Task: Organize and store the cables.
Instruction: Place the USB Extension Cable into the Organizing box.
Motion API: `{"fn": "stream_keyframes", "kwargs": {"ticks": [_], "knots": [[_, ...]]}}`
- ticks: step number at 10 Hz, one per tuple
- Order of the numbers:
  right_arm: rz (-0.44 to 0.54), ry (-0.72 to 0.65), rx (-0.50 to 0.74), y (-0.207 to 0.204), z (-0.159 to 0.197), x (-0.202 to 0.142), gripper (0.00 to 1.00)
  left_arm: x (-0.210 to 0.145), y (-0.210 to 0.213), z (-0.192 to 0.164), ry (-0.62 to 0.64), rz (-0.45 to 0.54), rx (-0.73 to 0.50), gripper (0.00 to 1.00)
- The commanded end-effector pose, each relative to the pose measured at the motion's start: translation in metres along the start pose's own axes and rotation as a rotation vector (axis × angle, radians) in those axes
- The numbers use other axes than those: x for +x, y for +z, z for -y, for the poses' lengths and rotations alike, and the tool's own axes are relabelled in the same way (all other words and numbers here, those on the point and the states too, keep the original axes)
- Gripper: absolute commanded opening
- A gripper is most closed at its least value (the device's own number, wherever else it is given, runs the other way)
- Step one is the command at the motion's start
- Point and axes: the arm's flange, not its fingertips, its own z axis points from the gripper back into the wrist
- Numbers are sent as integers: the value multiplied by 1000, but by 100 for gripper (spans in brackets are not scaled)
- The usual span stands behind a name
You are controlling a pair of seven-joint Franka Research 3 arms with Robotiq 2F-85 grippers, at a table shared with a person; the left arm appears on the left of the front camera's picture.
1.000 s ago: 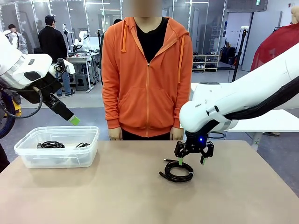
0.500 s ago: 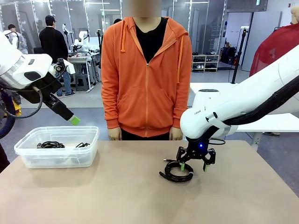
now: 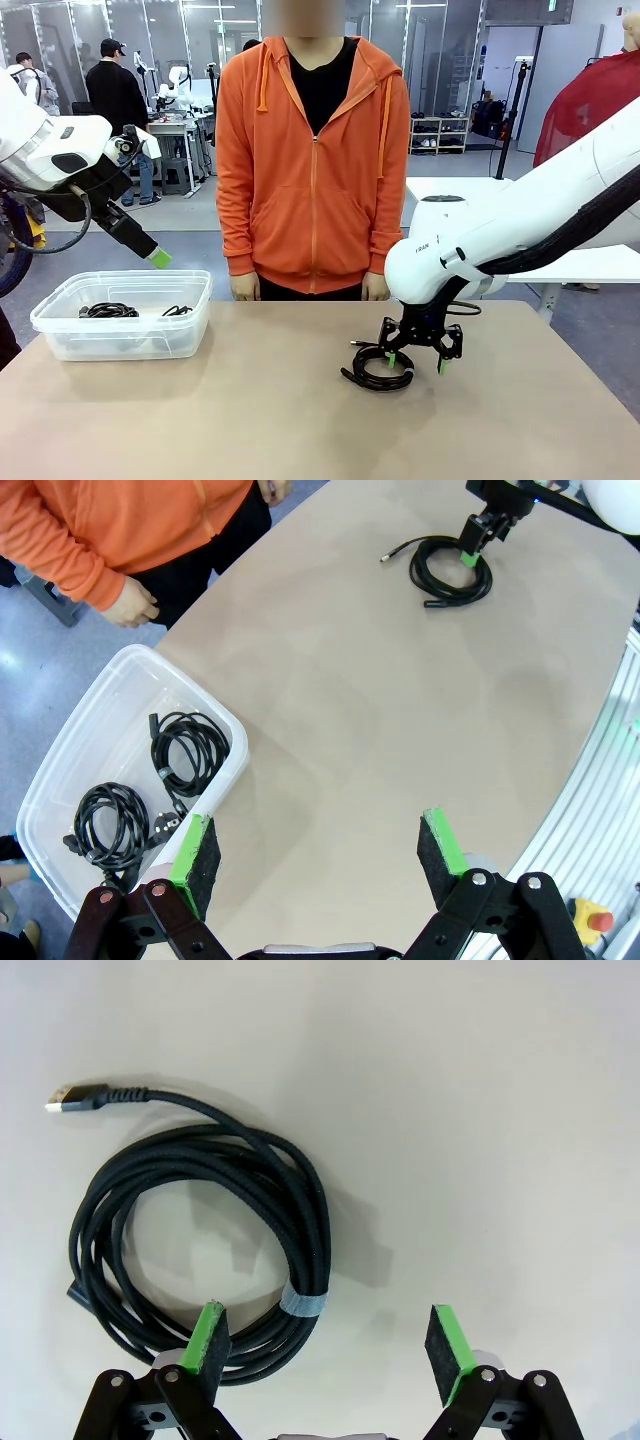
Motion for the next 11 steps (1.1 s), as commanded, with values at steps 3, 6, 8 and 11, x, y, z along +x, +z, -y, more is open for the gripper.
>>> {"fn": "stream_keyframes", "kwargs": {"ticks": [3,6,8,11], "knots": [[43,-121,-36,-12,-6,0,100,0,0,0,2,-5,9,100],[60,-164,-12,-22,-6,5,100,0,0,0,2,-5,9,100],[68,-166,-17,-23,-7,4,100,0,0,0,2,-5,9,100],[76,-177,-7,-26,-6,5,100,0,0,0,2,-5,9,100]]}}
